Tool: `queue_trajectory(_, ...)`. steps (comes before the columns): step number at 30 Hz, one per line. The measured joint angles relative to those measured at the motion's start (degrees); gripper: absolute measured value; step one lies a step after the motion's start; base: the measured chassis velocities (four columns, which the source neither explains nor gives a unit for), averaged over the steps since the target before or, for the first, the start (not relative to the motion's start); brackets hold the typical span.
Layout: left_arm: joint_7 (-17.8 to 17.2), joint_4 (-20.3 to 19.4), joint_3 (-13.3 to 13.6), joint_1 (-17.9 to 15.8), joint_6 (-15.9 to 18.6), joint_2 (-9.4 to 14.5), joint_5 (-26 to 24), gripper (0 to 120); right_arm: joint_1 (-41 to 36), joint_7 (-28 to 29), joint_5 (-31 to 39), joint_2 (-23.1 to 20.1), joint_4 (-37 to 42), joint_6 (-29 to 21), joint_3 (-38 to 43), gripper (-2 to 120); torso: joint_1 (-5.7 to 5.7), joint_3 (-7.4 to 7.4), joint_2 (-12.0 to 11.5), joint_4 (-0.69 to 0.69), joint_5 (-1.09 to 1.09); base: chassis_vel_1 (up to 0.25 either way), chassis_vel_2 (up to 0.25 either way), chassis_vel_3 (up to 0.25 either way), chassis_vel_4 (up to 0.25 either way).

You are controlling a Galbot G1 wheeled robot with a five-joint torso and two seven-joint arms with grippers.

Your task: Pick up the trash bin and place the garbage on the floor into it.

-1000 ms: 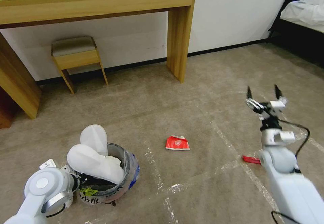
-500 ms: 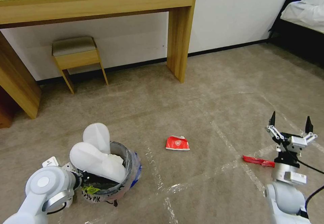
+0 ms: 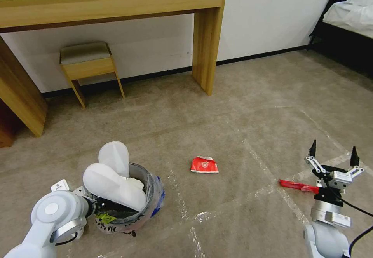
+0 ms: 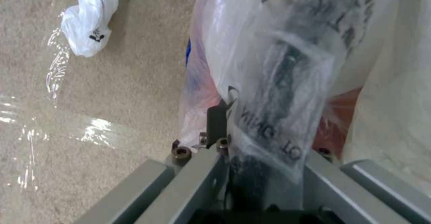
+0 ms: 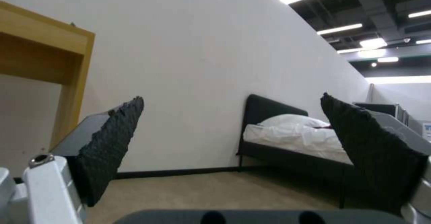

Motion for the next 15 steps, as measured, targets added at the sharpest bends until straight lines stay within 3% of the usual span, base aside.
queue_trajectory(8, 0.1, 0.0, 0.0, -0.1, 0.1, -0.1, 0.4, 0, 0.4, 0.2, -0.4, 0.1, -0.4, 0.0, -0.5, 100, 0.0, 0.01, 0.0, 0.0, 0.0, -0.046, 0.041, 0.039, -0.038)
queue_trajectory(15, 0.1, 0.2, 0.1, 0.0, 0.1, -0.5, 0.9, 0, 0.9, 0.2, -0.5, 0.0, -0.8, 0.0, -1.1, 100, 0.0, 0.01, 0.0, 0.0, 0.0, -0.126, 0.14, 0.127, -0.127)
